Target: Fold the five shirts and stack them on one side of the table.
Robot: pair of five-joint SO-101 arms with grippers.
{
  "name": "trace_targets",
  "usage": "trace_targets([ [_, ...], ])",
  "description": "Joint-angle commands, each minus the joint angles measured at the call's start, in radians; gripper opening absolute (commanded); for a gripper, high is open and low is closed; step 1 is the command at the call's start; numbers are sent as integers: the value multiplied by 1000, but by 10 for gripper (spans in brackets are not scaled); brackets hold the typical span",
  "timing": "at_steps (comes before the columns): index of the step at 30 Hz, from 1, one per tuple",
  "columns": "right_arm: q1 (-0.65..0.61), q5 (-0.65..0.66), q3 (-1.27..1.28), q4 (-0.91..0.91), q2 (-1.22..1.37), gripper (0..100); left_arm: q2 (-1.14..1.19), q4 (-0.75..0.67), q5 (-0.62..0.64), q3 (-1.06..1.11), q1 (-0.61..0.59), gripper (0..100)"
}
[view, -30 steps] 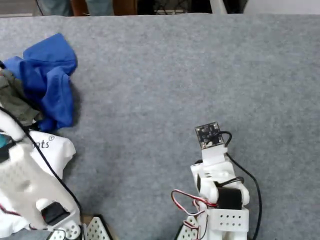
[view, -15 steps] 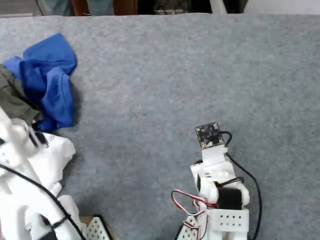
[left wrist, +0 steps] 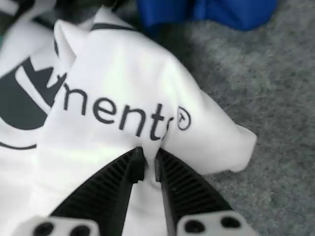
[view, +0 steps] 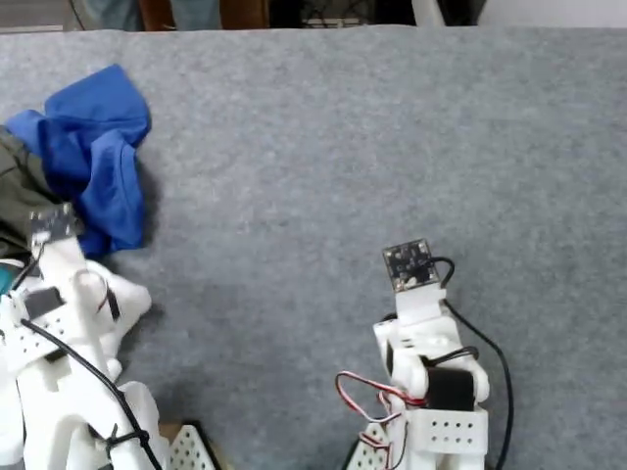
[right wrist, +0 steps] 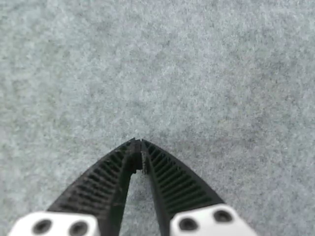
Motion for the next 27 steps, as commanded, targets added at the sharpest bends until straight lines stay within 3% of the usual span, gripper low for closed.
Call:
trace_targets([
  [1, -14, 8, 1, -17, -61, 15, 0, 166, -86, -288, 139, 29],
  [5, -14, 8, 1, -17, -61, 15, 2, 216, -195, -529, 361, 30],
  [13, -14, 8, 1, -17, -61, 15, 219, 249, -46, -888, 881, 29],
  [19, -14, 8, 1, -17, -61, 15, 694, 215, 163, -1287, 1040, 33],
  [23, -14, 8, 1, -17, -61, 15, 954, 400, 236, -1670, 1095, 48],
  [27, -14, 8, 1, -17, -61, 15, 1146, 646, 361, -1991, 1056, 198],
])
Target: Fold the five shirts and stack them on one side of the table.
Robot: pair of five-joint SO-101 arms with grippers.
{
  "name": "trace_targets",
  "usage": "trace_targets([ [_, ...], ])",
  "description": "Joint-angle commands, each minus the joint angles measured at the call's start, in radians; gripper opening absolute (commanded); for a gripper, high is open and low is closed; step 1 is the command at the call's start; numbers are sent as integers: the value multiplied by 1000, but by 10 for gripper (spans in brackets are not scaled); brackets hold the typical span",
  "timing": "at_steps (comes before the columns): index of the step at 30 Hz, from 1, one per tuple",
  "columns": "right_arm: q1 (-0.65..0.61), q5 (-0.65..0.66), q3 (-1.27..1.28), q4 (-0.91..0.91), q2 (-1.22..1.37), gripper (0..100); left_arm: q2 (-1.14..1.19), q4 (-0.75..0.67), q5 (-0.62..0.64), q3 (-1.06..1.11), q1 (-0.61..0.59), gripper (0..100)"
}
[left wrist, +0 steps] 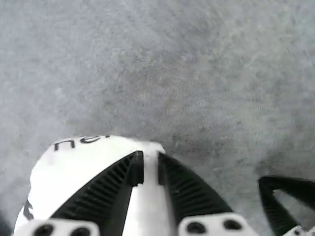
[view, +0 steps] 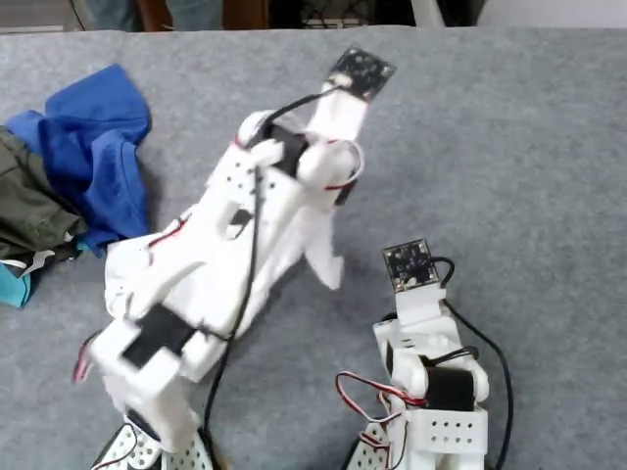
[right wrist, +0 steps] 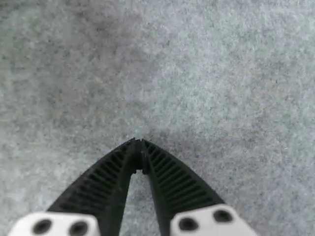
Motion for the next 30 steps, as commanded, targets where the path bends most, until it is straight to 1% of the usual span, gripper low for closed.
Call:
trace_targets([
  [1, -14, 8, 1, -17, -61, 15, 130, 215, 146, -361, -51, 234],
  [3, -14, 8, 1, -17, -61, 15, 164, 213, 209, -395, -119, 252],
  [6, -14, 8, 1, -17, -61, 15, 114, 213, 212, -367, -222, 252],
  [8, -14, 8, 1, -17, -61, 15, 63, 213, 210, -302, -259, 252],
  [9, -14, 8, 1, -17, -61, 15, 26, 213, 204, -252, -266, 252],
  [12, -14, 8, 1, -17, -61, 15, -129, 212, 126, -65, -266, 250],
  [17, -14, 8, 1, -17, -61, 15, -407, 206, 51, 226, -265, 232],
  [20, -14, 8, 1, -17, -61, 15, -506, 206, 26, 371, -338, 232],
  [22, -14, 8, 1, -17, -61, 15, -540, 204, 26, 458, -429, 232],
  [24, -14, 8, 1, -17, -61, 15, -539, 161, 26, 556, -532, 232],
  [27, -14, 8, 1, -17, -61, 15, -522, 29, -3, 736, -671, 232],
  [30, -14, 8, 1, -17, -61, 15, -520, -144, -60, 931, -746, 231],
])
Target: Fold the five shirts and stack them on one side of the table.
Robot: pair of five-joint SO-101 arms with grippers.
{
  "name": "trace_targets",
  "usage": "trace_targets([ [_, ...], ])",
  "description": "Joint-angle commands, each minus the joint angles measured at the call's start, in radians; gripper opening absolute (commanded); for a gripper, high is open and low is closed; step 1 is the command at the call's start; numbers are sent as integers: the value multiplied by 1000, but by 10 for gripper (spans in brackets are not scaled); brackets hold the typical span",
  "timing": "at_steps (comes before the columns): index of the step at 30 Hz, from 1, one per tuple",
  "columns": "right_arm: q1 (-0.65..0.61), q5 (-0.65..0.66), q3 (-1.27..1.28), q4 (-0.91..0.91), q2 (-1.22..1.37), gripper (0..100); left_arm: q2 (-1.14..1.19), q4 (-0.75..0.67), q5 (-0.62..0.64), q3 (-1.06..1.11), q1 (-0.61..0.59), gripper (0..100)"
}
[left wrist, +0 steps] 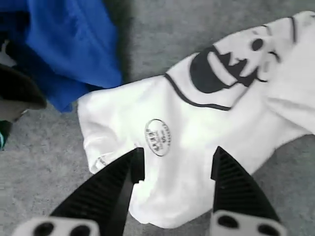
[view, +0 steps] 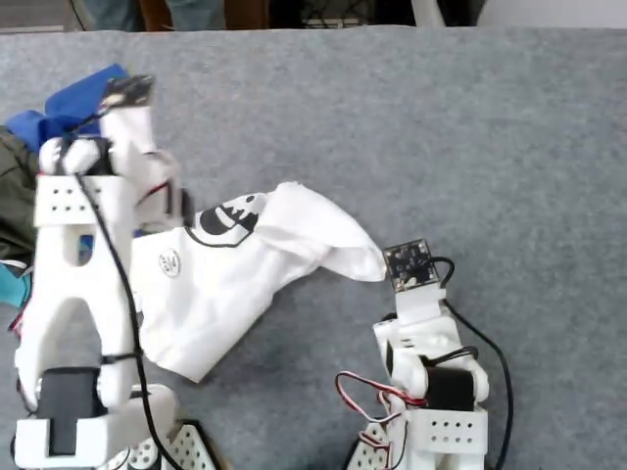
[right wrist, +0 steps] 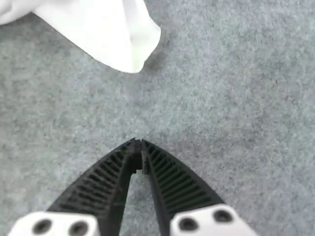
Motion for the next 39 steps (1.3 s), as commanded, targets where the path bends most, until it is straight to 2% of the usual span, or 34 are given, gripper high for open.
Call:
trace_targets([
  [1, -14, 8, 1, -17, -61, 15, -25, -203, -54, 234, -77, 231],
  [7, -14, 8, 1, -17, -61, 15, -25, -423, -78, 541, -18, 223],
  [9, -14, 8, 1, -17, -61, 15, -25, -474, -78, 605, 41, 178],
  [12, -14, 8, 1, -17, -61, 15, -21, -520, -78, 645, 124, 55],
  [13, -14, 8, 1, -17, -61, 15, -17, -523, -78, 647, 148, 23],
  [19, -14, 8, 1, -17, -61, 15, -25, -520, -80, 647, 234, 29],
  [26, -14, 8, 1, -17, -61, 15, -25, -519, -80, 653, 234, 29],
  [31, -14, 8, 1, -17, -61, 15, -26, -434, -132, 650, 236, 28],
  [37, -14, 8, 1, -17, -61, 15, -26, -422, -150, 648, 237, 28],
  [39, -14, 8, 1, -17, -61, 15, -26, -370, -181, 642, 240, 28],
])
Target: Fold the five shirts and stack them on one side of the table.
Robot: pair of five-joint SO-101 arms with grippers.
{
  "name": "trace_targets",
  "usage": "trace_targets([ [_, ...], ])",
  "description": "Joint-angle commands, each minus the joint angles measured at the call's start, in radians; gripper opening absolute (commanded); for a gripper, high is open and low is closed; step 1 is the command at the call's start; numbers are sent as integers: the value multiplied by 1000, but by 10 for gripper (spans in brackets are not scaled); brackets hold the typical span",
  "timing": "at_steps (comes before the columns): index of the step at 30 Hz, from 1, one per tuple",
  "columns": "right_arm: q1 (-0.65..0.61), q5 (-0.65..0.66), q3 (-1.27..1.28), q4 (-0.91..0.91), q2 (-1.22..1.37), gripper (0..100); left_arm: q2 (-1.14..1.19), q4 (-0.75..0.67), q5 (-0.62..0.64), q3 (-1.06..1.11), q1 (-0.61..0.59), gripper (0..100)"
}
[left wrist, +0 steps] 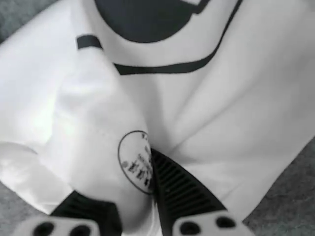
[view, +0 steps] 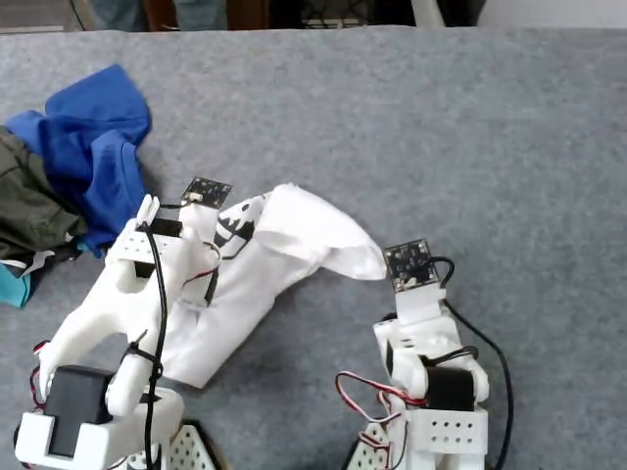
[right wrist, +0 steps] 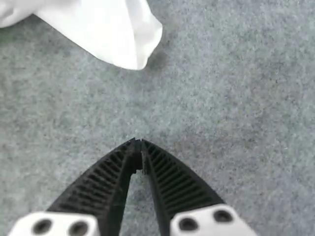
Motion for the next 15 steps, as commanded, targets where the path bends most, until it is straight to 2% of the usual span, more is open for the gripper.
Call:
trace_targets([
  [1, -14, 8, 1, -17, -61, 15, -26, 77, -57, -16, 13, 28],
  [7, -14, 8, 1, -17, -61, 15, -78, 176, -138, -24, 15, 28],
  [15, -14, 8, 1, -17, -61, 15, -376, 262, -153, -33, 13, 28],
])
